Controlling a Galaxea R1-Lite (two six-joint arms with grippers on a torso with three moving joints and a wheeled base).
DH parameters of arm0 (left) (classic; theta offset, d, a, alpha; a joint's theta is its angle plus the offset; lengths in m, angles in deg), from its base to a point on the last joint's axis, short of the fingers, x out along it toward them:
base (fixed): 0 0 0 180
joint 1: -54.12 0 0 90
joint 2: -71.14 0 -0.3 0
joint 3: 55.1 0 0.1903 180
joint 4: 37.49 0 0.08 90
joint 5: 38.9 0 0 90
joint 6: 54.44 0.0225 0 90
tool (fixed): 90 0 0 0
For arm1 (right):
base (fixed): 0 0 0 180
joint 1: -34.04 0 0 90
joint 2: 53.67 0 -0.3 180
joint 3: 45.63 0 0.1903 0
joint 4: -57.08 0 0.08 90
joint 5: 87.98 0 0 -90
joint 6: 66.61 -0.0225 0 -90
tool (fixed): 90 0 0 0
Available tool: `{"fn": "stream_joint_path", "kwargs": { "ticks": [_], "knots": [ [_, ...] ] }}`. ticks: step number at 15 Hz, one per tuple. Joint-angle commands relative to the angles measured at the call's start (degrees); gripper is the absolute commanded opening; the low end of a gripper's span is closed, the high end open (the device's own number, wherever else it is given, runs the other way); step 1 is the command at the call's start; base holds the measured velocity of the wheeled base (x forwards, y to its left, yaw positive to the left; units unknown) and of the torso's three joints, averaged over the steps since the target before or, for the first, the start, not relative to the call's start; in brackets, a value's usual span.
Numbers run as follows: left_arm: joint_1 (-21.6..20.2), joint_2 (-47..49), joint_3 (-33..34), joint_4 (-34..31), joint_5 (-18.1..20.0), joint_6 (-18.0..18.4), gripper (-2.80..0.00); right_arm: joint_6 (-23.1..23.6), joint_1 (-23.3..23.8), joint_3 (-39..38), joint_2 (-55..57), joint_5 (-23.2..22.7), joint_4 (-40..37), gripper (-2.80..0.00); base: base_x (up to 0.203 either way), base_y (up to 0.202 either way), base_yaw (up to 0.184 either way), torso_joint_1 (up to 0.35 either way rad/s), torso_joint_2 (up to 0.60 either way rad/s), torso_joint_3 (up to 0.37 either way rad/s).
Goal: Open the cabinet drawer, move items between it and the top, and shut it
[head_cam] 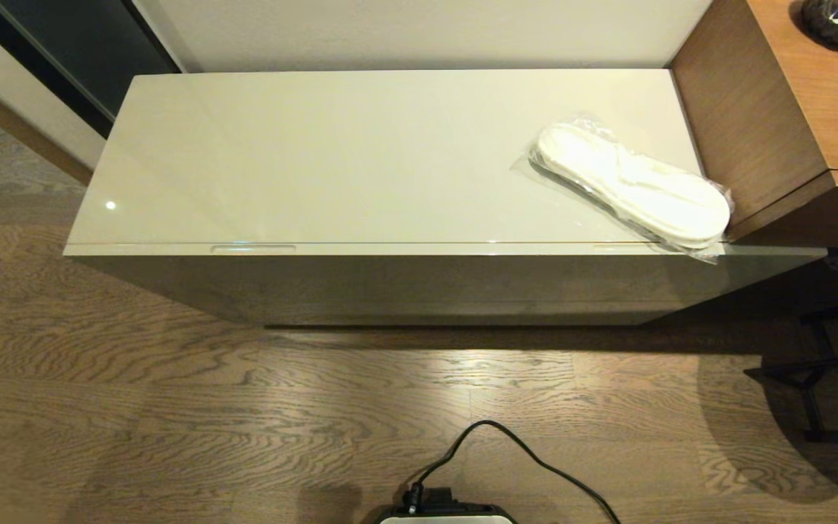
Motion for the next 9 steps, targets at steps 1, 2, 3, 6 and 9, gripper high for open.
{"fn": "stream_joint_path", "kwargs": {
  "ticks": [1, 2, 3, 6, 9],
  "knots": [
    [0.0, 0.09, 0.0, -0.02, 0.04, -0.02, -2.8, 0.0, -0.02, -0.18, 0.0, -0.01, 0.0, -2.8, 0.0, 0.0, 0.0, 0.0, 0.0, 0.0],
    [0.0, 0.09, 0.0, -0.02, -0.04, -0.02, -2.8, 0.0, -0.02, -0.18, 0.0, -0.07, 0.0, -2.8, 0.0, 0.0, 0.0, 0.0, 0.0, 0.0],
    [0.0, 0.09, 0.0, -0.02, -0.04, -0.02, -2.8, 0.0, -0.02, -0.18, 0.0, -0.02, 0.0, -2.8, 0.0, 0.0, 0.0, 0.0, 0.0, 0.0],
    [0.0, 0.09, 0.0, -0.02, -0.04, -0.1, -2.8, 0.0, -0.02, -0.18, 0.0, -0.01, 0.0, -2.8, 0.0, 0.0, 0.0, 0.0, 0.0, 0.0],
    [0.0, 0.09, 0.0, -0.02, -0.04, -0.02, -2.8, 0.0, -0.02, -0.18, 0.0, -0.01, 0.0, -2.8, 0.0, 0.0, 0.0, 0.0, 0.0, 0.0]
  ]
}}
